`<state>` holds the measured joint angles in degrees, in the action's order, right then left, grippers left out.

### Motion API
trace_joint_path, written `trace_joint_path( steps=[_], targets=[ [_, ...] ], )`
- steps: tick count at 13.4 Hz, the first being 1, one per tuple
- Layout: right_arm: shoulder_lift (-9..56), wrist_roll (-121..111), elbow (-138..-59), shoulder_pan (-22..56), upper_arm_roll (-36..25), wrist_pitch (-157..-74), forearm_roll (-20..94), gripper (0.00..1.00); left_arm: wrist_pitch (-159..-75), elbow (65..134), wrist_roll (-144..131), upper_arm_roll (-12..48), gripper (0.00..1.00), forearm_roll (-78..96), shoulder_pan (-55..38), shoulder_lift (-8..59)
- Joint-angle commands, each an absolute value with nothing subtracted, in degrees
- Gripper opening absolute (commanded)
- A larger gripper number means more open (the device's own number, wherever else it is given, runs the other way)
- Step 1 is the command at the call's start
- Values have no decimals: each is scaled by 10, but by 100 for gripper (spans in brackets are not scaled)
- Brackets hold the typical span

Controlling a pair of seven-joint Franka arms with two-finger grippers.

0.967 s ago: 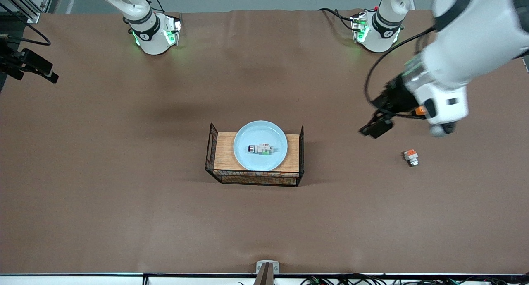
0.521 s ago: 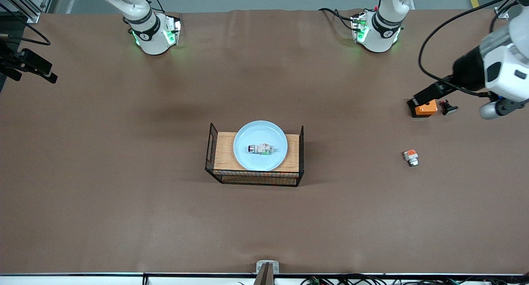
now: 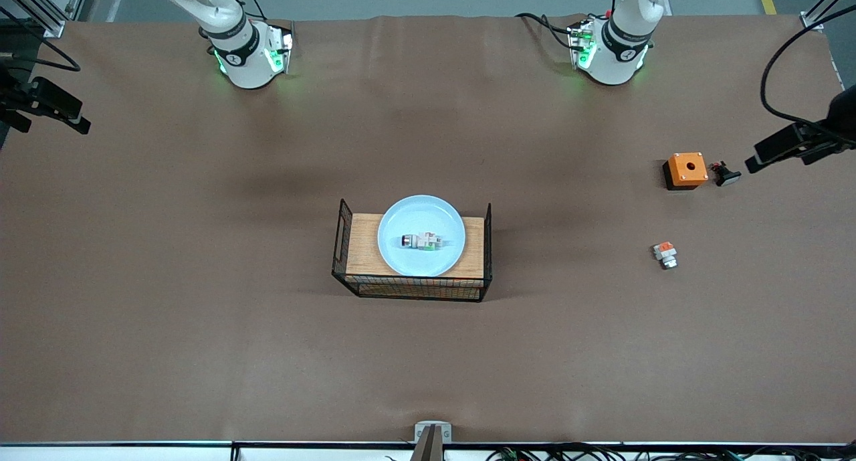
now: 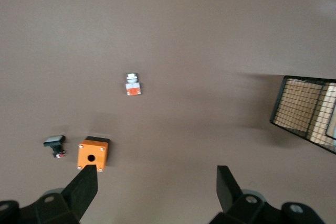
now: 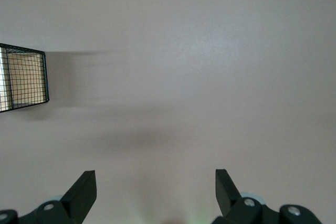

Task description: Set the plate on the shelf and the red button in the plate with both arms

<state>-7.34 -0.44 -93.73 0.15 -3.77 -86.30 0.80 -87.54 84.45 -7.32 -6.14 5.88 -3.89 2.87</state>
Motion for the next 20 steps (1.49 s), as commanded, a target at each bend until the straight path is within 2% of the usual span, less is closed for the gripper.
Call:
trace_joint_path(
  steps=[1,9,13,20],
  targets=[
    [-88,-11,-952,4,-40,-867,4,100,-878,856,-26,-59,99,37,-30,18],
    [-88,-25,-952,5,-39,-867,2,100,-896,860,-13,-40,100,25,-9,18],
    [-88,-25,-952,5,-39,-865,2,100,-911,870,-14,21,100,26,37,15],
    [-88,-25,-952,4,-39,-865,1,100,-905,869,-24,35,100,25,36,-11]
  ],
)
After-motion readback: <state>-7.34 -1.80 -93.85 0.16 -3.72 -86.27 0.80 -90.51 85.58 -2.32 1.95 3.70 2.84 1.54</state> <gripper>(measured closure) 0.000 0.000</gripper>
